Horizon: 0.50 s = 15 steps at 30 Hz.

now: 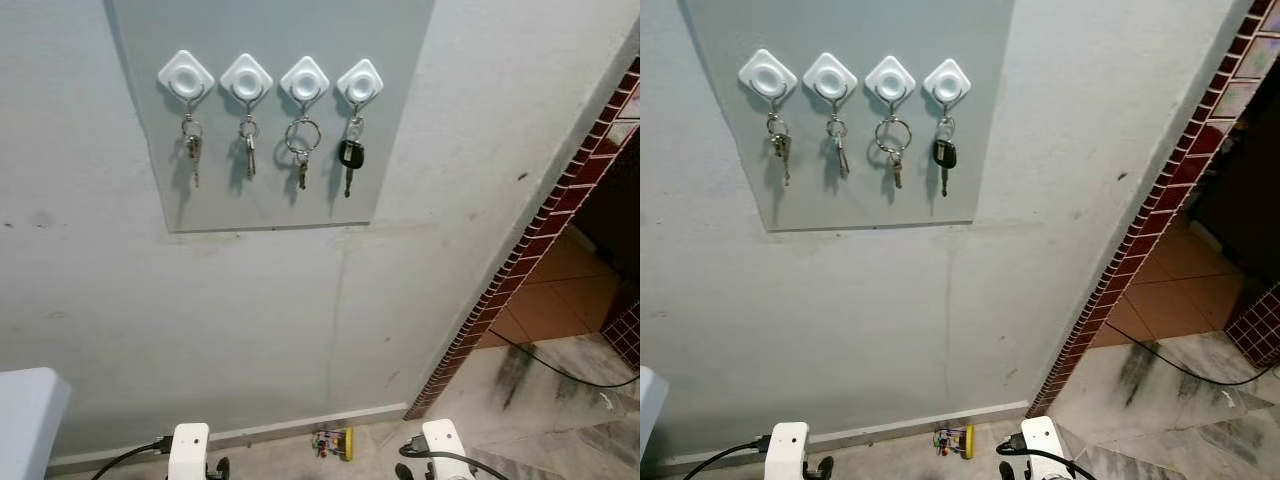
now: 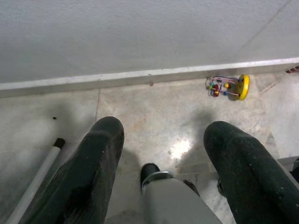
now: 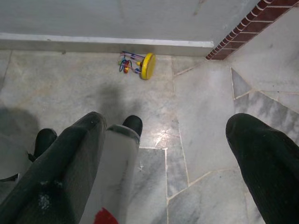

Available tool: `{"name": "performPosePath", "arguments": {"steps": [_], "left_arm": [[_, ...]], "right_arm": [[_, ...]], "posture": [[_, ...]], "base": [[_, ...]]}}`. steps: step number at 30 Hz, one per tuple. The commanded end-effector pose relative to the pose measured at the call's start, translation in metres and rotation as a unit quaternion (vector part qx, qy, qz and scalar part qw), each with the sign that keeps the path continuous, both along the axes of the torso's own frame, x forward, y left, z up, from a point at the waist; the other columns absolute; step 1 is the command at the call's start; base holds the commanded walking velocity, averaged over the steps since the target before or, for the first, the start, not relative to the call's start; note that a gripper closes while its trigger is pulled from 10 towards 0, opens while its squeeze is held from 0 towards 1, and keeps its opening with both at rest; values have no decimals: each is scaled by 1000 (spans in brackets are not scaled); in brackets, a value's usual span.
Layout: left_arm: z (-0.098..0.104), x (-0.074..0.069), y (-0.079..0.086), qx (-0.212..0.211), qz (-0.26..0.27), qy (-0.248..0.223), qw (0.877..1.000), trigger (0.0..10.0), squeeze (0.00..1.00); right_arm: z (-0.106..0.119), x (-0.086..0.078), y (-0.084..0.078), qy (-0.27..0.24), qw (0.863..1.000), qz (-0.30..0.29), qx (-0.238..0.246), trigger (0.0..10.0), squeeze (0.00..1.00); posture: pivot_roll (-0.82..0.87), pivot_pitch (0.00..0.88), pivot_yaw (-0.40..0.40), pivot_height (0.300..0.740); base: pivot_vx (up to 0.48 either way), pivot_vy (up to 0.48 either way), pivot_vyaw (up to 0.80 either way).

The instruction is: Hang keys on a hook

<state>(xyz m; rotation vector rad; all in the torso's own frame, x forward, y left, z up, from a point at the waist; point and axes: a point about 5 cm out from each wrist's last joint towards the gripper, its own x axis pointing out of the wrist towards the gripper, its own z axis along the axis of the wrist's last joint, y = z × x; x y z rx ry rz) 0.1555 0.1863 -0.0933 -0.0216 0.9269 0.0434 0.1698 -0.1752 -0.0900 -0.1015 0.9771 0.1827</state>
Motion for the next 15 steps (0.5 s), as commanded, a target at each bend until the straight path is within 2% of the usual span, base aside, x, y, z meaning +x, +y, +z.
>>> {"name": "performPosePath", "arguments": {"steps": [1,15], "left_arm": [[0,1,-3,-1,-8,-1,1000,10000,0],[1,3,-4,-2,-9,-4,1000,10000,0]], "right_arm": [[2,3,-5,-5,1000,-2,-7,10000,0],[1,2,-5,-3,1000,-2,-7,10000,0]], "posture": [[-48,0,-48,724],[-52,0,-47,724]], "base": [[0,-442,0],[0,-461,0]]}}
